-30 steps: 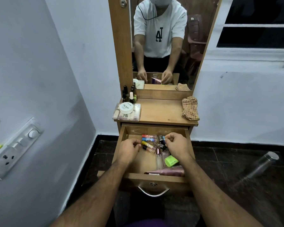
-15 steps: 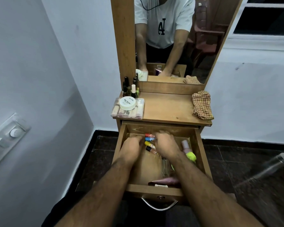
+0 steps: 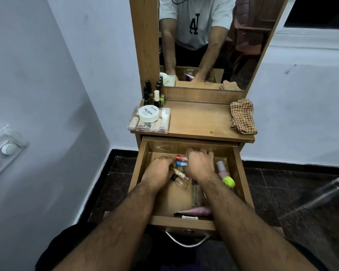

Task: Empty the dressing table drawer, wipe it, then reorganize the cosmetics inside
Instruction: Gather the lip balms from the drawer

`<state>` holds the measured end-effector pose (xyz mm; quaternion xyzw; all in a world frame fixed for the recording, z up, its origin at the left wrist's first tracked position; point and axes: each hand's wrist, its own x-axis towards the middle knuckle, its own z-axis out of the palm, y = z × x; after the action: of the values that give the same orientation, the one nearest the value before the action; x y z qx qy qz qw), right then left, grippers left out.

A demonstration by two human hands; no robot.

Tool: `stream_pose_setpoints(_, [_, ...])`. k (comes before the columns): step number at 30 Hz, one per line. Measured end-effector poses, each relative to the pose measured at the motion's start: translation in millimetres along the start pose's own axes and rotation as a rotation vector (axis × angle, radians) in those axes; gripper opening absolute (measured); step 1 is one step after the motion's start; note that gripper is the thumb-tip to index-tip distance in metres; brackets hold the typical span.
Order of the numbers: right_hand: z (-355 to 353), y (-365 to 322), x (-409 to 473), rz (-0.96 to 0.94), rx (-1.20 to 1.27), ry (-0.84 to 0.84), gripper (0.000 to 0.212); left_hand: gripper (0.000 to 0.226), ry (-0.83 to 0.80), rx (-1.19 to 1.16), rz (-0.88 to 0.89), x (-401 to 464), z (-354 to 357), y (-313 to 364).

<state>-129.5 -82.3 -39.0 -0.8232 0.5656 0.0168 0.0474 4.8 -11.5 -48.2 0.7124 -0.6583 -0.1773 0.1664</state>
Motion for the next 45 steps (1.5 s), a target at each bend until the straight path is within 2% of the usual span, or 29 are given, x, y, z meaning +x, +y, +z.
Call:
stream_pose_setpoints(3, [-3,8,0,0.026,0.038,-0.037,0.037,0.034,-0.042,0.016,-0.059,0,-1,-1])
stream_pose_setpoints(7, [-3,15,-1,0.038,0.101,-0.058,0.026,0.033,-0.114,0.023,-0.098,-1,2,-2])
stream_pose_setpoints(12, [-4,18,-1,0.05,0.167,-0.033,0.02,0.027,-0.087,-0.049,-0.123,-2,-2,-3])
stream_pose_setpoints(15, [-8,22,-4,0.062,0.292,0.003,0.025,0.018,0.001,-0.203,-0.144,-3,-9,-3])
stream_pose_setpoints(19, [-14,30,-10,0.032,0.482,0.042,0.028,0.022,0.094,-0.46,-0.177,-6,-14,-1])
stream_pose_setpoints(23, [-21,39,-17,-0.015,0.79,0.057,0.015,0.033,0.158,-0.721,-0.175,-8,-23,6])
stream_pose_setpoints(26, [-31,39,-23,-0.034,1.097,-0.008,0.007,0.039,0.157,-0.89,-0.153,-8,-28,13])
stream_pose_setpoints(32, [-46,40,-34,-0.069,1.42,-0.189,0.018,0.047,0.186,-1.043,-0.101,1,-28,25])
stream_pose_setpoints(38, [-46,40,-36,-0.007,1.502,-0.297,0.022,0.039,0.212,-1.037,-0.09,11,-31,29])
stream_pose_setpoints(41, [-44,37,-36,0.03,1.566,-0.324,0.022,0.035,0.234,-1.062,-0.109,14,-33,31])
stream_pose_setpoints(45, [-46,33,-37,0.055,1.586,-0.27,0.027,0.031,0.256,-1.108,-0.165,16,-33,35])
